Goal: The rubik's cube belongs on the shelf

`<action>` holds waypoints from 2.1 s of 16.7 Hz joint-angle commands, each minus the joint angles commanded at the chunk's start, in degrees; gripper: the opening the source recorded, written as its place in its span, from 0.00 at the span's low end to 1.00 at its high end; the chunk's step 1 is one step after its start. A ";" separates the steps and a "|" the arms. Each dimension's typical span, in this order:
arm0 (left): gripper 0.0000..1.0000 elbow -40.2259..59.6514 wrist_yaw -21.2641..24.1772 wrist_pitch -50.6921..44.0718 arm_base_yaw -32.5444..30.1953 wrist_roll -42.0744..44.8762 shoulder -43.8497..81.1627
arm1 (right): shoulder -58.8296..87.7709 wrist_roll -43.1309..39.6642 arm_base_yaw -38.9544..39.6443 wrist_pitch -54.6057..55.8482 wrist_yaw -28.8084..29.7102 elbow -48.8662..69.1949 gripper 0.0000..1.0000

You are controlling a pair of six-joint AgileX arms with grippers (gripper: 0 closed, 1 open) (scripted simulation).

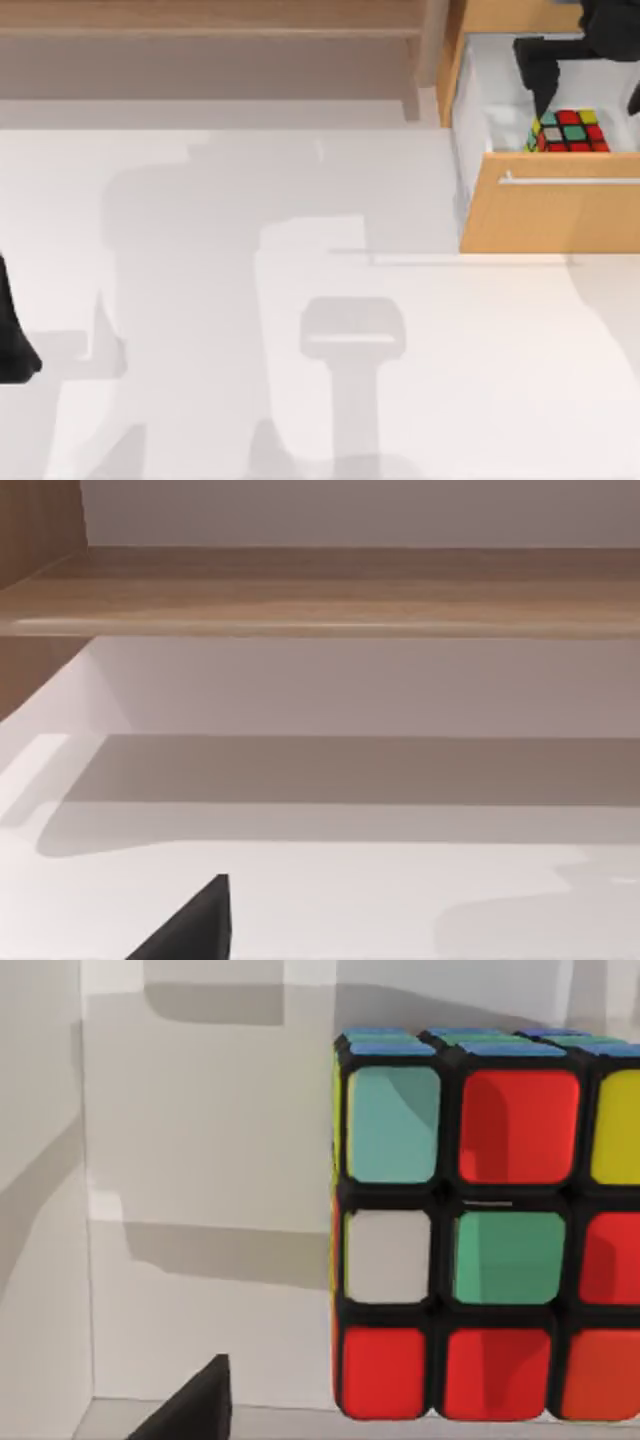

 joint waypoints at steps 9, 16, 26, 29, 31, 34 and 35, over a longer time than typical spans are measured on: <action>1.00 0.00 0.00 0.00 0.00 0.00 0.00 | -4.56 3.43 3.45 -2.02 0.28 -2.54 1.00; 1.00 0.00 0.00 0.00 0.00 0.00 0.00 | -9.94 4.50 4.57 -1.00 0.36 -8.88 1.00; 1.00 0.00 0.00 0.00 0.00 0.00 0.00 | 0.87 -0.04 -0.05 12.90 0.01 -12.03 1.00; 1.00 0.00 0.00 0.00 0.00 0.00 0.00 | 0.87 -0.04 -0.05 12.90 0.01 -12.03 0.92; 1.00 0.00 0.00 0.00 0.00 0.00 0.00 | 0.87 -0.04 -0.05 12.90 0.01 -12.03 0.77; 1.00 0.00 0.00 0.00 0.00 0.00 0.00 | 0.87 -0.04 -0.05 12.90 0.01 -12.03 0.55; 1.00 0.00 0.00 0.00 0.00 0.00 0.00 | 0.87 -0.04 -0.05 12.90 0.01 -12.03 0.47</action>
